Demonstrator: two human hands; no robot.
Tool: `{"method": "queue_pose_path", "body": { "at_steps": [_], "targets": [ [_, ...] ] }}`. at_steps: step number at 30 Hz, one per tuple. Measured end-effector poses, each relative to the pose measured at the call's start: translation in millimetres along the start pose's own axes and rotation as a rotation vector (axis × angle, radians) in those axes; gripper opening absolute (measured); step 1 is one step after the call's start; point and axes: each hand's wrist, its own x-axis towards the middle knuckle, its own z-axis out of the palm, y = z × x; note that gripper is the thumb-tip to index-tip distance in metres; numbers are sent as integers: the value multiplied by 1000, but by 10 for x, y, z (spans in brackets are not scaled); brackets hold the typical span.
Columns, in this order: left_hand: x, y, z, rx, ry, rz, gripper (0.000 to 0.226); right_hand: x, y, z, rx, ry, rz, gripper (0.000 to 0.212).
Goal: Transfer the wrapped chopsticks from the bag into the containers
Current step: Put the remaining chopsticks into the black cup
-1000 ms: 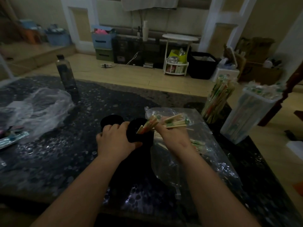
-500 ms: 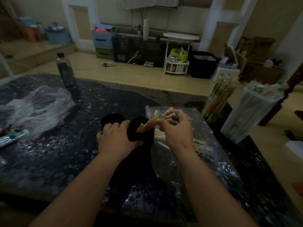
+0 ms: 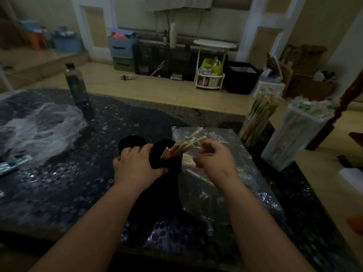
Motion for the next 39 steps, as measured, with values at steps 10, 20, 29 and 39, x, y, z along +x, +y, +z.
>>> {"method": "queue_pose_path", "body": {
  "at_steps": [10, 20, 29, 39],
  "targets": [
    [2, 12, -1, 8, -10, -14, 86, -21, 84, -453, -505, -81, 184, 22],
    [6, 18, 8, 12, -16, -22, 86, -52, 250, -548, -924, -398, 467, 17],
    [13, -4, 15, 9, -14, -15, 86, -103, 511, -481, -1032, -402, 577, 42],
    [16, -1, 13, 9, -14, -21, 87, -127, 748, -408, -558, -104, 272, 41]
  ]
}}
